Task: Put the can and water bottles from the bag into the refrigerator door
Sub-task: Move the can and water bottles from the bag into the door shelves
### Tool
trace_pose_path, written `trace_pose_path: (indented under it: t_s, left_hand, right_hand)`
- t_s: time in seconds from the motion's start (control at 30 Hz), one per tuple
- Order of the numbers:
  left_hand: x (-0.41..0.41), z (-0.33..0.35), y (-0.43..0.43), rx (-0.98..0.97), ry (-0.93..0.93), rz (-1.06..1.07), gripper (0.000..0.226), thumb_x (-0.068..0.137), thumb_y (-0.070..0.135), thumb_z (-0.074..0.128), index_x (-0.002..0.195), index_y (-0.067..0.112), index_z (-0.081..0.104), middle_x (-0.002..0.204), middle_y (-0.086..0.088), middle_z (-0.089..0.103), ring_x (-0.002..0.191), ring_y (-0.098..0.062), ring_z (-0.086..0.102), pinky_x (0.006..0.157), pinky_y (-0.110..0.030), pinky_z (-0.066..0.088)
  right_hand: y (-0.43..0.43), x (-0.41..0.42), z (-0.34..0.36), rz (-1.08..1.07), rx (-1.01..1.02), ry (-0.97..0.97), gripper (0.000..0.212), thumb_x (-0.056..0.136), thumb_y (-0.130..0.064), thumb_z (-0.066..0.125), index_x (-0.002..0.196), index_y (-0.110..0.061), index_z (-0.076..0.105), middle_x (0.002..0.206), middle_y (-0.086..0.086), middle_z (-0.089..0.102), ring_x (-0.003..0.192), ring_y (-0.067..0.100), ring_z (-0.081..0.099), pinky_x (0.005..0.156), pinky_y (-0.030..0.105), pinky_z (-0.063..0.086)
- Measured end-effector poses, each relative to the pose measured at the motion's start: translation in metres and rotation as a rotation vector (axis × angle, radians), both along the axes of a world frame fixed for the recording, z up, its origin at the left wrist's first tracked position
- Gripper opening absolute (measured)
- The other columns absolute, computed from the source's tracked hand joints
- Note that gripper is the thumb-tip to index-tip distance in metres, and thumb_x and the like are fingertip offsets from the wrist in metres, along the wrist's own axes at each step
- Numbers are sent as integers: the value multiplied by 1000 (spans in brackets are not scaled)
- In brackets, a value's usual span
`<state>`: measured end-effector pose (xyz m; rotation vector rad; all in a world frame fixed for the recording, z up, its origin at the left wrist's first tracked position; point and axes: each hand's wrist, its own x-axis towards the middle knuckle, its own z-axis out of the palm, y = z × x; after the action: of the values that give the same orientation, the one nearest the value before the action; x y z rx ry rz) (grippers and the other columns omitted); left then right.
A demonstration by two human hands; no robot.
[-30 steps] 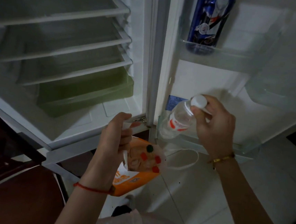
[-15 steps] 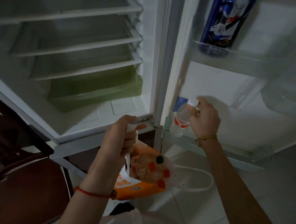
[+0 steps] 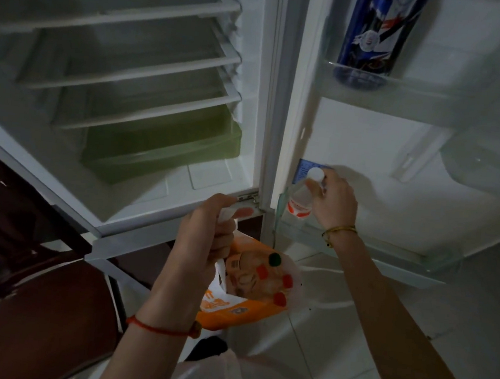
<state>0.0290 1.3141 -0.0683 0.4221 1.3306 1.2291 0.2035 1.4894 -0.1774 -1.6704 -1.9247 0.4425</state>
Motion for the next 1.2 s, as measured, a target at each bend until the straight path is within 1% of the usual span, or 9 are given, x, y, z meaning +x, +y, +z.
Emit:
trace_pose_path:
  t_s: [0.13, 0.23, 0.33, 0.47, 0.6, 0.8, 0.97, 1.07, 1.2]
  left_hand:
    - [6, 4, -1, 31, 2, 28, 38, 94, 25, 46, 110, -4, 66, 47, 8, 22, 35, -5, 17, 32, -16, 18]
    - [11, 7, -1, 47, -8, 49, 37, 94, 24, 47, 109, -4, 65, 46, 9, 24, 34, -4, 18, 31, -16, 19]
    - [16, 9, -2, 48, -7, 48, 35, 93, 24, 47, 113, 0, 63, 44, 9, 24, 33, -4, 17, 30, -15, 18]
    - [20, 12, -9, 58, 23, 27, 29, 93, 24, 47, 109, 4, 60, 44, 9, 24, 34, -5, 17, 33, -16, 15]
    - [25, 15, -16, 62, 26, 15, 47, 95, 23, 45, 123, -11, 58, 43, 10, 25, 33, -4, 17, 32, -16, 15]
    - [34, 17, -30, 84, 18, 11, 48, 96, 24, 45, 123, -13, 57, 42, 11, 25, 32, -3, 18, 31, -15, 16]
    - [30, 14, -38, 84, 4, 46, 42, 95, 25, 45, 116, -7, 62, 41, 11, 26, 31, -3, 18, 31, -15, 16]
    - [26, 16, -42, 82, -11, 41, 40, 96, 27, 42, 108, -5, 65, 42, 11, 23, 30, -2, 17, 32, -15, 12]
    - [22, 14, -44, 109, -28, 38, 36, 95, 26, 44, 112, 0, 61, 45, 10, 21, 31, -3, 17, 31, -15, 14]
  right_hand:
    - [-19, 2, 1, 26, 161, 111, 43, 90, -40, 61, 120, -11, 52, 116, 7, 57, 104, 20, 55, 79, 27, 46]
    - [-52, 9, -8, -29, 342, 109, 27, 89, -34, 64, 84, -11, 52, 80, 5, 55, 67, 14, 50, 54, 28, 43]
    - [-87, 13, -33, 59, 18, -6, 31, 93, -30, 55, 67, -16, 47, 59, 3, 49, 56, 22, 52, 54, 28, 34]
    - [-115, 7, -89, 249, -480, -265, 30, 95, -43, 41, 89, -19, 57, 79, 3, 62, 74, 19, 60, 76, 30, 48]
    - [-127, -4, -112, 153, -660, 0, 47, 89, -32, 56, 130, -11, 48, 124, 9, 58, 116, 27, 56, 100, 34, 44]
    - [-138, -16, -137, -176, -793, 320, 33, 96, -33, 42, 117, -12, 57, 117, 12, 59, 117, 32, 55, 102, 45, 45]
    - [-153, -7, -121, -36, -693, 235, 39, 90, -21, 60, 125, -4, 57, 124, 17, 60, 118, 33, 54, 103, 38, 43]
    - [-163, 1, -99, 11, -535, 144, 31, 85, -33, 54, 100, -9, 68, 98, 9, 69, 94, 25, 63, 84, 34, 49]
    - [-160, 16, -54, 27, -379, 145, 36, 73, -46, 70, 75, -10, 71, 63, -2, 63, 57, 6, 50, 52, 13, 32]
